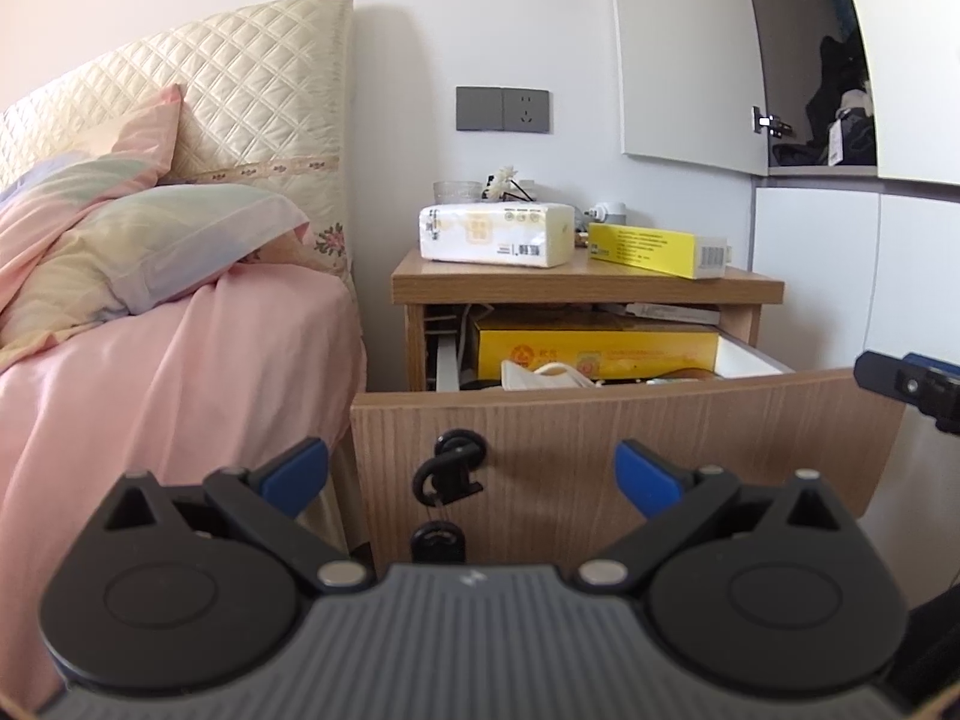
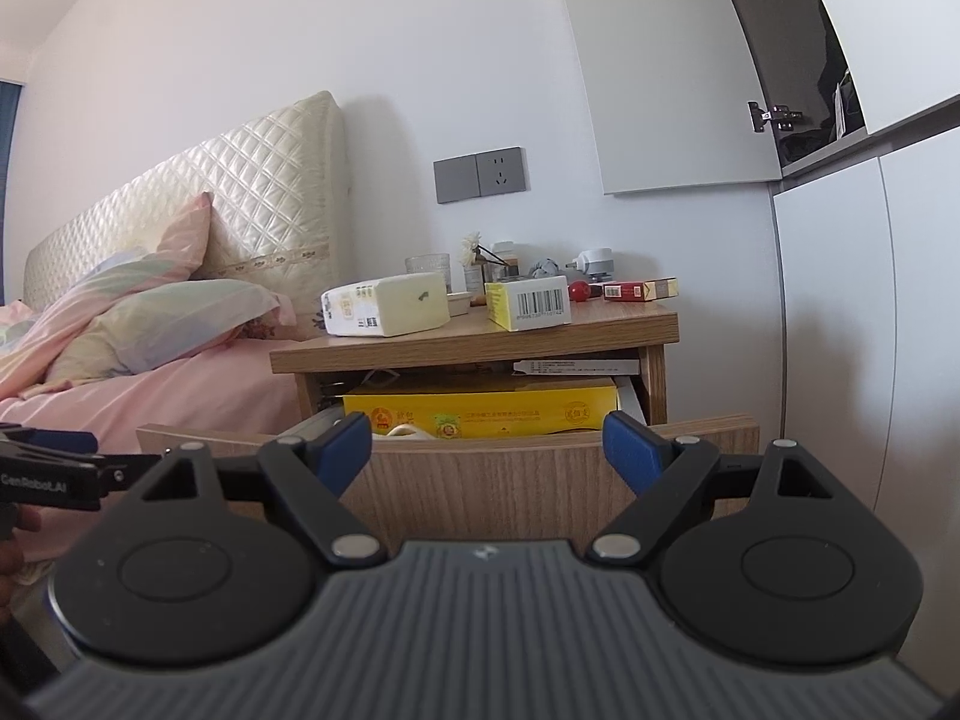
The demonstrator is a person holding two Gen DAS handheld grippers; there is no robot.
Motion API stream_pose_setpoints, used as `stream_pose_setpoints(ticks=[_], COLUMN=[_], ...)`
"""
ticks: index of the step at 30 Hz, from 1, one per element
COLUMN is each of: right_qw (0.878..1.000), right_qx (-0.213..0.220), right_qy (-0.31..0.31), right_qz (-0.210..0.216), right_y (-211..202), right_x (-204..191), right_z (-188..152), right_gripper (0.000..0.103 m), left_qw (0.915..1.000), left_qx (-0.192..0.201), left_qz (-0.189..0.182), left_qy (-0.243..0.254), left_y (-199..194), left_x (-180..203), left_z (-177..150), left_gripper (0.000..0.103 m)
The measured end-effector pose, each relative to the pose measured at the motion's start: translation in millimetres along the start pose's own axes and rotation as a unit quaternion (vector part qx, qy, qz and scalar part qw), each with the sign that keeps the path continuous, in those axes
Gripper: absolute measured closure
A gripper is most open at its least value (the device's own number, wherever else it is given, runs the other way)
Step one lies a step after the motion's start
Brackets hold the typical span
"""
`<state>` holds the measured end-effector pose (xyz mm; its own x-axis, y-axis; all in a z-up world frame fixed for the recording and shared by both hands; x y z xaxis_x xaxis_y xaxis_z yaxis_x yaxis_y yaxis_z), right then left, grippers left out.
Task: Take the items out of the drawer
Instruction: 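Withdraw the right tool back from the nightstand, then push the drawer front closed with the right tool while the left tool holds the knob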
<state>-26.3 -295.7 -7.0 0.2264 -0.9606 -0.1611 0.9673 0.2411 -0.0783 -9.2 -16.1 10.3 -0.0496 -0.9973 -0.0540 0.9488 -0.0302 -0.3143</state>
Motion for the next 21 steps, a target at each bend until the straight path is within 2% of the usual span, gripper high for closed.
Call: stream_pose_setpoints(ticks=[21], right_qw=[1.000], right_qx=[0.011], right_qy=[-0.008], right_qz=[-0.018], right_y=[-5.9], right_x=[-2.9], right_z=[-4.1], right_gripper=[0.017], left_qw=[1.0000], left_qx=[0.000], left_qz=[0.007], left_qy=[0.007], left_y=[-0.9], left_x=[3.3], left_z=[-2.8], left_gripper=[0.000])
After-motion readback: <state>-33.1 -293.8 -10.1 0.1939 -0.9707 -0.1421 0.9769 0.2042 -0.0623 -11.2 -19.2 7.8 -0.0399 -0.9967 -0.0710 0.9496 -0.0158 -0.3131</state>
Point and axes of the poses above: each gripper's, at about its wrist camera, not at the fingertips, and y roughly the way its jaws point, x to its right, z to its top, the point moved 1 cm from there along y, roughly the way its jaws point, and after that the axes turned 4 degrees about z, right-handed, at the moved point
